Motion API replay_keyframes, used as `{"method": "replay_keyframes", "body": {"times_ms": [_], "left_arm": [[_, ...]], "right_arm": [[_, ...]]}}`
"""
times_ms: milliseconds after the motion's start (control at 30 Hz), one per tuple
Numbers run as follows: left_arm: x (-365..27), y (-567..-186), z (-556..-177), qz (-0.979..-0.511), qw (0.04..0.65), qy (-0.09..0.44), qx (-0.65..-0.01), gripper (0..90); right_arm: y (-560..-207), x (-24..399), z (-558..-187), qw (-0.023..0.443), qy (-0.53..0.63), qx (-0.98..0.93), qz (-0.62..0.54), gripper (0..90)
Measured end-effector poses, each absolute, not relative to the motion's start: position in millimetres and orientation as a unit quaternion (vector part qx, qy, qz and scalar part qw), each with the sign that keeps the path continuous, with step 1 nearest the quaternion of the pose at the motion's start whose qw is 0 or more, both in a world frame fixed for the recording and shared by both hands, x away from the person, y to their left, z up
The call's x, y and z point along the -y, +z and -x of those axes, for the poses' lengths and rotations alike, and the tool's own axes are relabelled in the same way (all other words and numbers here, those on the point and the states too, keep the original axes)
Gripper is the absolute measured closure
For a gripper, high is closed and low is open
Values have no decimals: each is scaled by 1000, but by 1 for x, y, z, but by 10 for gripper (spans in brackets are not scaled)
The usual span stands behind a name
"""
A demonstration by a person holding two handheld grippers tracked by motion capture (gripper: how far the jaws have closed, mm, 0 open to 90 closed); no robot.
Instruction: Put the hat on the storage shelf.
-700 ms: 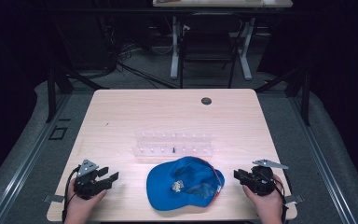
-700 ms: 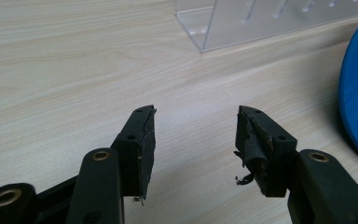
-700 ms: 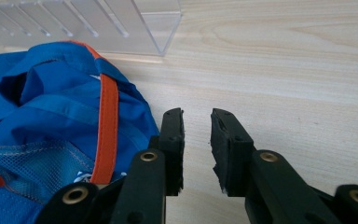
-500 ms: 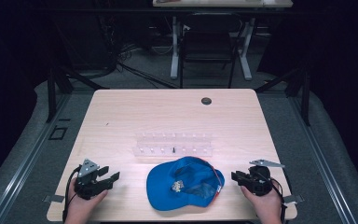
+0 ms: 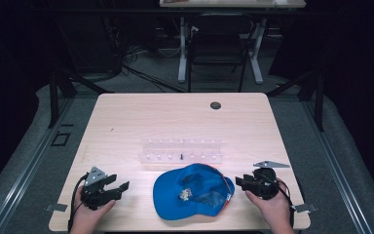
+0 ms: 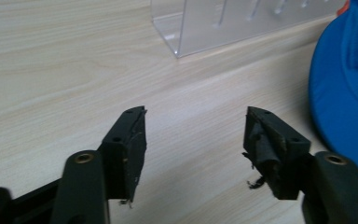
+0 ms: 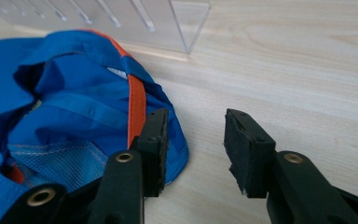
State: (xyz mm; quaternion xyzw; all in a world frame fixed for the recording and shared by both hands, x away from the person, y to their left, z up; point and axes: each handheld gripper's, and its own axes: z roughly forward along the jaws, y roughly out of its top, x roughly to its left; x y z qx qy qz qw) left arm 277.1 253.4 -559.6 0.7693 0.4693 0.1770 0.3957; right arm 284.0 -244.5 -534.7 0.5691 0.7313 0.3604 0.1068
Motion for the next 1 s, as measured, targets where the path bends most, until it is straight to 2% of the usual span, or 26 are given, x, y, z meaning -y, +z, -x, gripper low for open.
{"method": "replay_keyframes", "body": {"times_ms": [200, 800, 1000], "left_arm": [[-257, -561, -278, -763, 394, 181, -480, 464], [-260, -563, -279, -762, 394, 178, -482, 469], [-260, -563, -279, -763, 392, 178, -483, 470]], "right_arm": [[-540, 237, -298, 83, 333, -746, -570, 590], [-553, 216, -320, 46, 292, -780, -552, 633], [-559, 213, -321, 34, 297, -777, -553, 713]]}}
